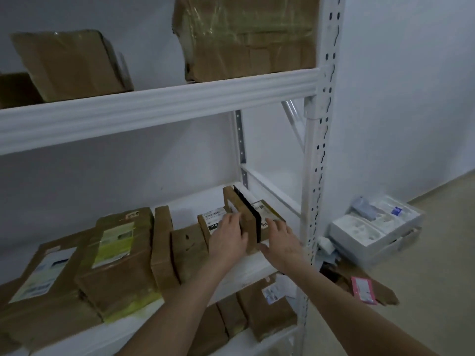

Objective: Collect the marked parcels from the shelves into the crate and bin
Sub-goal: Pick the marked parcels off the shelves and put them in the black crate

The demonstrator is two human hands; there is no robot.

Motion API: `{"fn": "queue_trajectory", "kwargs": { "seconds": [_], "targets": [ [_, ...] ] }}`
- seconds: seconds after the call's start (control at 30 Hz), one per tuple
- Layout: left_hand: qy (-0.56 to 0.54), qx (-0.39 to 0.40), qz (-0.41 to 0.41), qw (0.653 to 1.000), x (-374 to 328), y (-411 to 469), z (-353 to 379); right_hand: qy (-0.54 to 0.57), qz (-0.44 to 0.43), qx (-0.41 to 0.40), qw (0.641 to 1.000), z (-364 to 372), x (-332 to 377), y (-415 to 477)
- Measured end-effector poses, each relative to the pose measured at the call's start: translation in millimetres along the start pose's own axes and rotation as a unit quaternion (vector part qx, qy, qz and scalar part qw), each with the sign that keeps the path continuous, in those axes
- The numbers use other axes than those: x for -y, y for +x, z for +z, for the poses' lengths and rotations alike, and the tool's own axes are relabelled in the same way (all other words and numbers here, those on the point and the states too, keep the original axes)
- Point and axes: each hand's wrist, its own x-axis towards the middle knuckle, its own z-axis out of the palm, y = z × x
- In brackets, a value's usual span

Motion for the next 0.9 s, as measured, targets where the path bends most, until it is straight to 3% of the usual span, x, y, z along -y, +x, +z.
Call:
{"fn": "queue_trajectory", "kwargs": {
  "seconds": [0.2, 0.4, 0.57, 0.7, 0.9],
  "targets": [
    [-0.060, -0.017, -0.087, 0.994, -17.2, 14.2, 12.7, 0.160, 0.036, 0.048, 0.985, -7.3, -25.3, 47.0],
    [-0.061, -0.002, -0.073, 0.995, -6.9, 27.8, 17.7, 0.387, 0.090, 0.105, 0.912, 1.8, -4.7, 79.1],
    [-0.133, 0.031, -0.072, 0.988, -5.3, 38.2, 25.2, 0.341, 0.075, 0.129, 0.928, 9.9, 3.9, 82.9],
    [-0.171, -0.008, -0.121, 0.978, -2.8, 41.1, 29.7, 0.343, 0.070, 0.119, 0.929, 14.1, 9.6, 83.3],
    [-0.124, 0.022, -0.119, 0.985, -1.6, 38.3, 34.4, 0.247, 0.064, 0.067, 0.965, 9.7, -1.8, 90.9]
  ]
}}
